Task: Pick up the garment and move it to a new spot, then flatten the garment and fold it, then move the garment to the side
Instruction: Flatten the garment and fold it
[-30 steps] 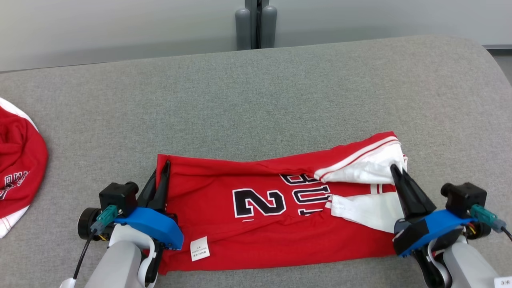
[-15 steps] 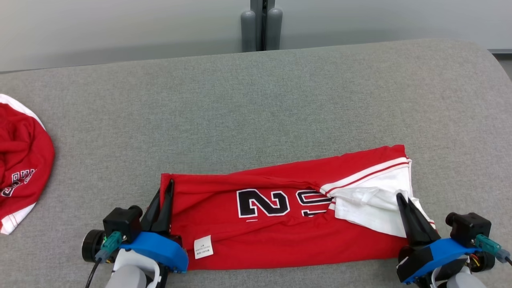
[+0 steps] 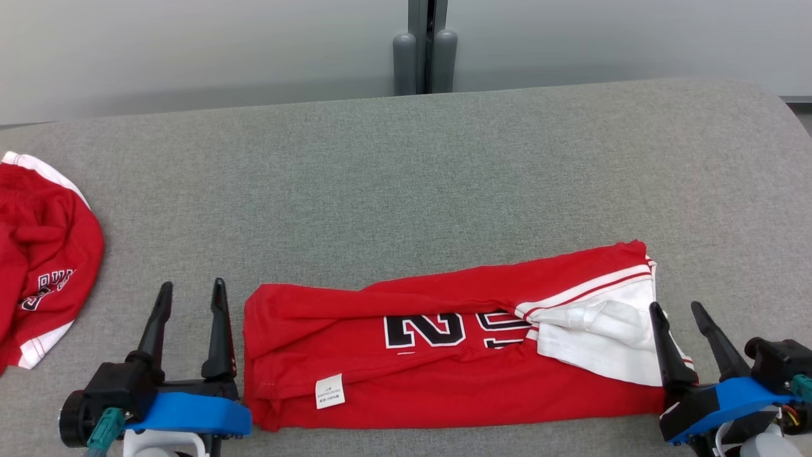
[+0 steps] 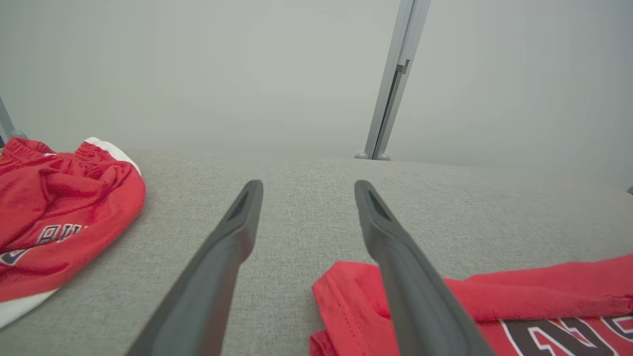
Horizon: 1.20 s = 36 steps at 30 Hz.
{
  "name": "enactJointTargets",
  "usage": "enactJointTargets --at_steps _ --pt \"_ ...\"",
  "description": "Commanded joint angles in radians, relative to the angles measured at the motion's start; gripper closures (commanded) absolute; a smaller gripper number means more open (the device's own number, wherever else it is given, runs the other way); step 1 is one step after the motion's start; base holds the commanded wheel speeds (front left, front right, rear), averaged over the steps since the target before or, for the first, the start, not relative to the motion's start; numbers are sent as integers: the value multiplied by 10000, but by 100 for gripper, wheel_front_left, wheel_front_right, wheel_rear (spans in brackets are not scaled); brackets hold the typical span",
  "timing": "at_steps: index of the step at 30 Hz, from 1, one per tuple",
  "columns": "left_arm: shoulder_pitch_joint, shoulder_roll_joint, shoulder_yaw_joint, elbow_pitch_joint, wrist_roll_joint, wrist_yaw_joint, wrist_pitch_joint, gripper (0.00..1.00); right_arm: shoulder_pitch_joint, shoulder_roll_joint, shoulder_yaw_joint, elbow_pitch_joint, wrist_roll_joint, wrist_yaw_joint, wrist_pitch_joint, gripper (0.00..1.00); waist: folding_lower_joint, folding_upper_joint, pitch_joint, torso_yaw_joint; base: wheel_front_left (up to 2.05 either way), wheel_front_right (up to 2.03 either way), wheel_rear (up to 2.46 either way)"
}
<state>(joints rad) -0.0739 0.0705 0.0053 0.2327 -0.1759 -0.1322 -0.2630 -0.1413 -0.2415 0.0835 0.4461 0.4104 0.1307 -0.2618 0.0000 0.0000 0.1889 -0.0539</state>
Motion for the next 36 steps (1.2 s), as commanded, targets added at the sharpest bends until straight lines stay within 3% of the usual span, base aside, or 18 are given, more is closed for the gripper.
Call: enactJointTargets --at_steps 1,5,11,25,26,27,28,31,36 --pt "136 -41 283 -306 135 34 -24 0 -177 -122 -114 -61 -86 1 -41 0 0 0 -5 30 0 0 0" --pt "286 -102 688 -715 357 32 -24 0 -430 -229 -208 36 -208 1 -39 0 0 0 -21 84 0 0 0" --pt "476 -177 1155 -1166 759 116 -24 0 -1070 -379 -244 1139 -667 1 452 0 0 0 -43 195 0 0 0" --pt "571 -200 1438 -676 831 275 -24 0 -1826 -30 612 3839 -757 3 1453 0 0 0 66 451 0 0 0" --pt "571 -200 1435 -653 829 288 -24 0 -1816 12 740 3908 -715 4 1462 39 0 0 62 452 0 0 0" --pt "578 -202 1432 -634 822 302 -24 0 -1827 70 910 3969 -675 13 1449 59 0 0 56 448 0 0 0" --pt "589 -200 1426 -618 817 313 -24 0 -1823 151 1090 4024 -541 18 1471 100 0 0 50 444 0 0 0" --pt "615 -198 1404 -553 829 325 -24 0 -1849 193 1390 4066 -108 21 1326 100 0 0 -8 424 0 0 0" --pt "712 -199 1396 -449 890 356 -24 0 -2001 -354 1329 4199 316 -6 819 100 0 0 -235 328 0 0 0"
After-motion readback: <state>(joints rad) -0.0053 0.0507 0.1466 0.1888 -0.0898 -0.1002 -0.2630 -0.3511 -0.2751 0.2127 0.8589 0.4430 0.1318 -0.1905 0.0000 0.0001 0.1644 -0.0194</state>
